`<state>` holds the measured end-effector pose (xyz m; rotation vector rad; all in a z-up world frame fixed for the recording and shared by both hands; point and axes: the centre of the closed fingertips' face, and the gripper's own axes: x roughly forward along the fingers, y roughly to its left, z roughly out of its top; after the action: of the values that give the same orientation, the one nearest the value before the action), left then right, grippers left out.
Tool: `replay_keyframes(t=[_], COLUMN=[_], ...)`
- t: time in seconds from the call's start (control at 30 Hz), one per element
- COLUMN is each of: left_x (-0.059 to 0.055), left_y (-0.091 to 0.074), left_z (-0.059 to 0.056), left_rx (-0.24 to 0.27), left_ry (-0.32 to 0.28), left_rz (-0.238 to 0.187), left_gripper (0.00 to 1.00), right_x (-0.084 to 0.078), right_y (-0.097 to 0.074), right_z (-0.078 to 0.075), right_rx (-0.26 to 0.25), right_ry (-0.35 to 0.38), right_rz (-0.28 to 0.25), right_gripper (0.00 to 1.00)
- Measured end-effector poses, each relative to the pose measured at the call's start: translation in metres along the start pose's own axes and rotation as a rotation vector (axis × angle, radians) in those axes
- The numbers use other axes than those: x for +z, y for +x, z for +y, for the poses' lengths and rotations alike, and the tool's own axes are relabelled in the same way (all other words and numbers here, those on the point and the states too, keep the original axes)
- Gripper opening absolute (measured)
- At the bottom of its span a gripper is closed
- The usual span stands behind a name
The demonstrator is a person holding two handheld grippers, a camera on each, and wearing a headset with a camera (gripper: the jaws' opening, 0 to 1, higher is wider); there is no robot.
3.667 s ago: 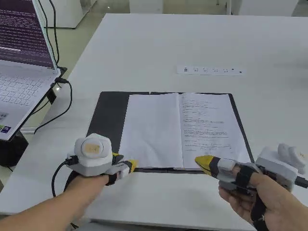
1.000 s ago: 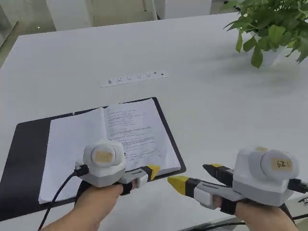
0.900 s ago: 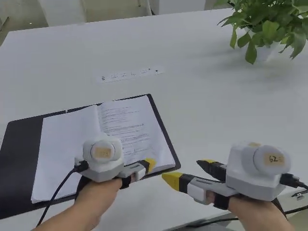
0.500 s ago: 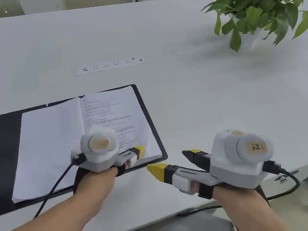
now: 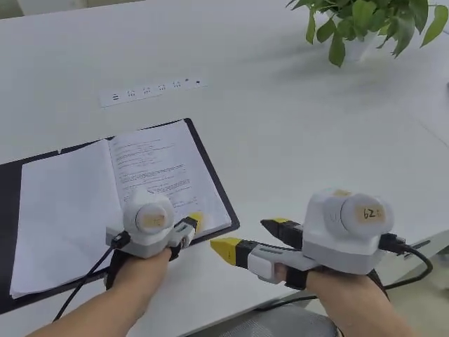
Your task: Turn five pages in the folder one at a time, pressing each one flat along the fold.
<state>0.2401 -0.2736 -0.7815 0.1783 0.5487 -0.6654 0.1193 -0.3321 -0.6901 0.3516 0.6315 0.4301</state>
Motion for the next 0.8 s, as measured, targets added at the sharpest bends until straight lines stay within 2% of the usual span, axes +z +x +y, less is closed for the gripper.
replay_keyframes(t=[0.27, 0.3, 0.33, 0.6, 0.7, 0.8], left_x=[-0.001, -0.002, -0.002, -0.002, -0.001, -0.001], left_y=[-0.001, -0.002, -0.003, -0.001, 0.0, -0.001], left_z=[0.0, 0.001, 0.004, 0.003, 0.011, 0.014], left_rx=[-0.02, -0.022, -0.017, -0.024, 0.0, -0.001], left_ry=[0.012, 0.011, 0.022, 0.043, 0.042, 0.059], left_rz=[-0.024, -0.024, -0.03, -0.042, -0.043, -0.041], left_gripper=[0.39, 0.35, 0.25, 0.19, 0.1, 0.04], right_x=[0.0, 0.0, 0.0, -0.001, -0.001, -0.001], right_y=[0.0, 0.0, 0.0, 0.0, 0.0, 0.001], right_z=[0.002, 0.002, 0.001, 0.002, 0.002, 0.002], right_rx=[0.003, 0.002, 0.0, 0.0, -0.001, -0.001], right_ry=[-0.001, 0.001, 0.003, 0.001, 0.003, -0.002], right_rz=[-0.003, -0.005, -0.004, -0.003, -0.003, 0.002], right_gripper=[0.62, 0.62, 0.62, 0.62, 0.62, 0.61])
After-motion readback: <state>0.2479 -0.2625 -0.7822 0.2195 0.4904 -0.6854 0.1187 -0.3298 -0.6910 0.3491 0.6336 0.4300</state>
